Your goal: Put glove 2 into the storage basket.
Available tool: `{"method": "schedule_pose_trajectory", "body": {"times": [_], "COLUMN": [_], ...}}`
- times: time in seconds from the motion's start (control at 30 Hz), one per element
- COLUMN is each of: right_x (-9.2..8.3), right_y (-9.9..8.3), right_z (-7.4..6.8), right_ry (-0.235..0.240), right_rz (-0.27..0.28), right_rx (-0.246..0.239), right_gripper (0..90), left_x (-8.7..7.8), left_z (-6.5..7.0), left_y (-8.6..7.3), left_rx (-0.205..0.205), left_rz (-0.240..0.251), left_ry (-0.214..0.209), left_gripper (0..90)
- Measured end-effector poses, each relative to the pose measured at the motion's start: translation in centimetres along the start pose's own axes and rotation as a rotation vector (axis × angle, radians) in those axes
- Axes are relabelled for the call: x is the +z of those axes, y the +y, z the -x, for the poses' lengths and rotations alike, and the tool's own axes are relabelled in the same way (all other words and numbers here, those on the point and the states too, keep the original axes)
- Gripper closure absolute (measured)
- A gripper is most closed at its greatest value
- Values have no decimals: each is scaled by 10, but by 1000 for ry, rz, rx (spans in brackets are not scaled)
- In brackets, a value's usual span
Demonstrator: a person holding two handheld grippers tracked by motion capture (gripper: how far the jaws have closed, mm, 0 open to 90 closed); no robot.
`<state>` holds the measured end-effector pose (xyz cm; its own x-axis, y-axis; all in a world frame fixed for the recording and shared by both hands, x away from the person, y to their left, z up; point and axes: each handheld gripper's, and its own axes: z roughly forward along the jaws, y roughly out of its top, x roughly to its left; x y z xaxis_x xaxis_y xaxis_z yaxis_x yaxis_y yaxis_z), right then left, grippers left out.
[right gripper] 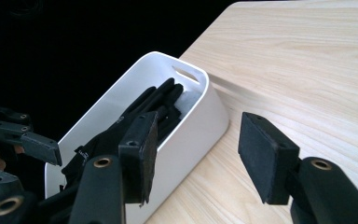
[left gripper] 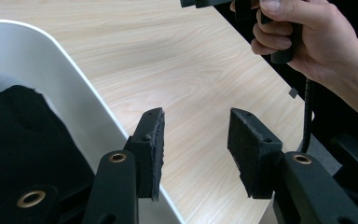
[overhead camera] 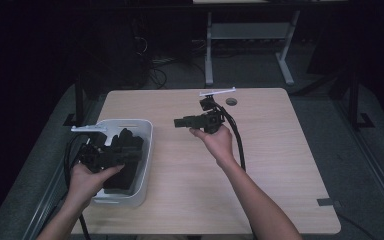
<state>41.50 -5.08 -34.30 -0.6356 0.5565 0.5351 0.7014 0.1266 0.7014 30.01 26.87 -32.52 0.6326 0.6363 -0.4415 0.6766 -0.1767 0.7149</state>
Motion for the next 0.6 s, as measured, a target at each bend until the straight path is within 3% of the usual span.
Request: {"method": "schedule_pose_trajectory", "body": {"times": [0.6], "right_x": [-34], "right_y": [-7], "right_z": [20], "right_ry": [-13], "right_rz": [40], "right_rx": [42], "right_gripper": [422], "left_x": [23], "left_z": [12], "left_y": [11], "left_rx": [19], "left_rz": [-14], "left_ry": [-39], "left_gripper": [533]}}
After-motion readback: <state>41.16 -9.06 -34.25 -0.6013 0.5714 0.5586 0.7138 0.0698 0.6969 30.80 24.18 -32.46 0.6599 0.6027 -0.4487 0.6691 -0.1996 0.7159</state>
